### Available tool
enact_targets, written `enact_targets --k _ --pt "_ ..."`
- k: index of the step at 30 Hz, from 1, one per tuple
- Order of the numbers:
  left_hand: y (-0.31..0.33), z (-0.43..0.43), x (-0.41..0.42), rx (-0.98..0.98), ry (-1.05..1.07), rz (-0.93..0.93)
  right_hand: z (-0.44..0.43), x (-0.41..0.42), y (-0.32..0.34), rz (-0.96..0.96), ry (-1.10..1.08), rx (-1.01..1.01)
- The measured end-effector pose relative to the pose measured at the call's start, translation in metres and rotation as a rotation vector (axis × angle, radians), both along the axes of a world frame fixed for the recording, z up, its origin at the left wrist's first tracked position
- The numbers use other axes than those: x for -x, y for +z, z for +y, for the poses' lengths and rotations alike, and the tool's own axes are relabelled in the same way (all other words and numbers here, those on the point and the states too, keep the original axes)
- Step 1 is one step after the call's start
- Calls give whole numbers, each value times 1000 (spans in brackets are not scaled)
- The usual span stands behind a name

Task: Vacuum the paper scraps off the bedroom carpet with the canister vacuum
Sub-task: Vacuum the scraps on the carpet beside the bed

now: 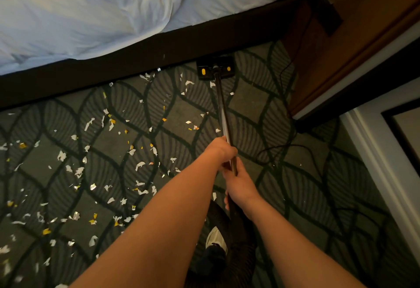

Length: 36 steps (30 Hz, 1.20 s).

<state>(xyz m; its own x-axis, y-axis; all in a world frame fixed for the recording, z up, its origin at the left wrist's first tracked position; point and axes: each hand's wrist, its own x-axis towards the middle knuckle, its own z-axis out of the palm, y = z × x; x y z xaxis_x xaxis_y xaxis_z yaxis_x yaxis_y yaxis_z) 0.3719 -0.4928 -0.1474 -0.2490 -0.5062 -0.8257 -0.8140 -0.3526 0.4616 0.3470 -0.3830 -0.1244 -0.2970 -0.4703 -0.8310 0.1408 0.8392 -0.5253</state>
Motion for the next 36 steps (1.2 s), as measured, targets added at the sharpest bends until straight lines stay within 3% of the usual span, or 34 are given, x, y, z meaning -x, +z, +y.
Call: enact_targets --k 36 --pt "33 104 -84 1 -43 111 101 -79 53 157 2 0"
